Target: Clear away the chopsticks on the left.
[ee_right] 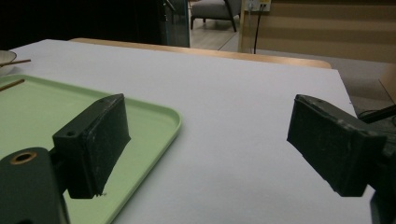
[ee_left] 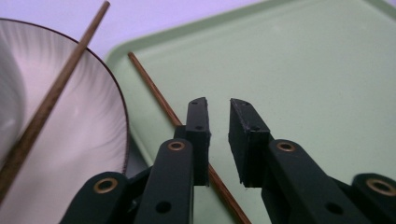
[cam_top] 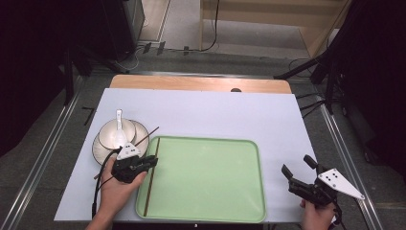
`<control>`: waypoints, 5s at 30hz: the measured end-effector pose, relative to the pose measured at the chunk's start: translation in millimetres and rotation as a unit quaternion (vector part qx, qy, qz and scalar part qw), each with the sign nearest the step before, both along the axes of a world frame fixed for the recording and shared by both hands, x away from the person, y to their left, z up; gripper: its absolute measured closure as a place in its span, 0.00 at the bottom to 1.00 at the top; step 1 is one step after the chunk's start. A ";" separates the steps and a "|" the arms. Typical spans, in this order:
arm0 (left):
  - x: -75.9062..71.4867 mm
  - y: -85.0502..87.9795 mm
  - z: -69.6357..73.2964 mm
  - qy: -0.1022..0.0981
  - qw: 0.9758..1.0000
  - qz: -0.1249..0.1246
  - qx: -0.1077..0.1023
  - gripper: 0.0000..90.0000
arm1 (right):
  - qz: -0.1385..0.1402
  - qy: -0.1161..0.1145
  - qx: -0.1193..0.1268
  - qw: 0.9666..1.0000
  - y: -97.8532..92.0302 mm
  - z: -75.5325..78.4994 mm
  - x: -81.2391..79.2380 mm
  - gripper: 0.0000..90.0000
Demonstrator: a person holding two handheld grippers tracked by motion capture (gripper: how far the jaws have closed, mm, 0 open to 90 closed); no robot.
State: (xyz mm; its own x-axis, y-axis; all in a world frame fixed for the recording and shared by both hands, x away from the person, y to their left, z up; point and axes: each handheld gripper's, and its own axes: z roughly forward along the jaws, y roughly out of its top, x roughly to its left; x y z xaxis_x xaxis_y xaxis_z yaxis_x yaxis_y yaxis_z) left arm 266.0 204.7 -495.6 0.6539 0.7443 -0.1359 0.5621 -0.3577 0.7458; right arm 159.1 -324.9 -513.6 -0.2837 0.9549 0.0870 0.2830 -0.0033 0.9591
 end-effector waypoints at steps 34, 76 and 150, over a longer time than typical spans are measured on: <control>9.1 101.1 14.2 0.009 0.998 0.031 0.056 0.79 | -0.004 -0.001 -0.001 1.000 -0.5 0.8 -0.9 0.14; -17.7 6.9 11.3 0.028 0.997 -0.053 0.048 0.95 | -0.001 -0.001 0.003 1.000 0.7 0.6 -0.8 0.14; 10.0 -170.8 -29.7 0.051 0.995 -0.080 0.029 1.00 | 0.013 0.001 0.004 1.000 3.6 -0.5 1.5 0.14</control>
